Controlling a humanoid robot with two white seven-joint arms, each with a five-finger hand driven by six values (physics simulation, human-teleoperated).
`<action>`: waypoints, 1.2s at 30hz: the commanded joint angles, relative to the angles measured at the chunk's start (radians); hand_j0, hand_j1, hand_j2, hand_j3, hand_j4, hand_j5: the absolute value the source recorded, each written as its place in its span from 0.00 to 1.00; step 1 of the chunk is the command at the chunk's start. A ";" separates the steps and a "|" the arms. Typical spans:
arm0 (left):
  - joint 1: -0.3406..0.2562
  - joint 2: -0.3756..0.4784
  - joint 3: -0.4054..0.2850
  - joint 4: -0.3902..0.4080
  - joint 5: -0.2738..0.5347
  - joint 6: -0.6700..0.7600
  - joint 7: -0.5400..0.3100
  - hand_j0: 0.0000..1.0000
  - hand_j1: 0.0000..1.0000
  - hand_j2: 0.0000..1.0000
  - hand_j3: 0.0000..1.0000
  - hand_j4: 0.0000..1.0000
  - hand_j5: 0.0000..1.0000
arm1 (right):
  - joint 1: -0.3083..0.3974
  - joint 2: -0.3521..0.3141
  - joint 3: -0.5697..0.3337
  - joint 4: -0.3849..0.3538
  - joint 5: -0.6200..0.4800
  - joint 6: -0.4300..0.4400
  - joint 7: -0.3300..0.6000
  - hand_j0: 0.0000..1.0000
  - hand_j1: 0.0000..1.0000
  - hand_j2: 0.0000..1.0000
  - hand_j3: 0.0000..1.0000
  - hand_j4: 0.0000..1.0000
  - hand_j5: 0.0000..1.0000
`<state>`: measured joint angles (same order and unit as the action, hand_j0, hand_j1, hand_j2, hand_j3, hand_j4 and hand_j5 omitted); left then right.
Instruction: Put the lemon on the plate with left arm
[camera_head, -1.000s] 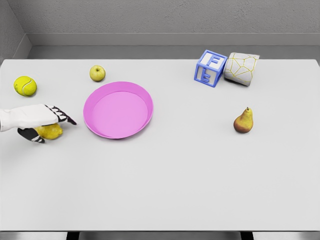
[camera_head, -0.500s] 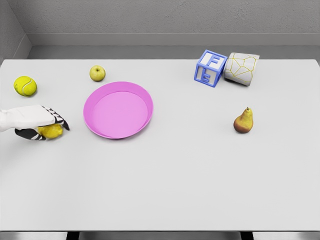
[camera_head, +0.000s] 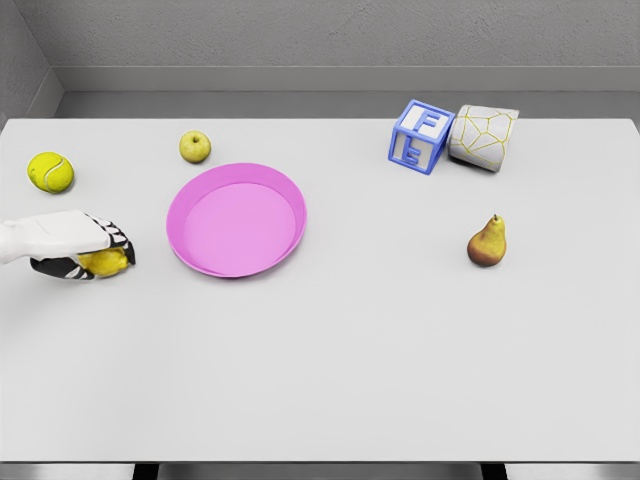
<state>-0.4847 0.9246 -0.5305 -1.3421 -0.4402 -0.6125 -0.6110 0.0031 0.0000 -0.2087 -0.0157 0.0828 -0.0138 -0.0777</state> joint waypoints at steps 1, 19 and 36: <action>0.000 0.002 0.003 0.000 0.011 0.002 0.000 0.50 0.50 0.50 0.50 0.50 0.50 | 0.000 0.000 0.000 -0.001 0.000 0.000 -0.001 1.00 1.00 1.00 1.00 1.00 1.00; -0.051 -0.021 0.017 -0.002 0.104 0.002 0.000 0.50 0.50 0.50 0.50 0.50 0.50 | 0.000 0.000 0.000 0.000 0.000 0.000 -0.001 1.00 1.00 1.00 1.00 1.00 1.00; -0.114 -0.193 0.001 -0.008 0.129 0.002 0.000 0.50 0.50 0.50 0.50 0.50 0.50 | 0.000 0.000 0.000 0.000 0.000 0.000 -0.001 1.00 1.00 1.00 1.00 1.00 1.00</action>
<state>-0.5983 0.7572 -0.5278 -1.3513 -0.3137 -0.6142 -0.6118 0.0031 0.0000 -0.2087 -0.0154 0.0828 -0.0138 -0.0777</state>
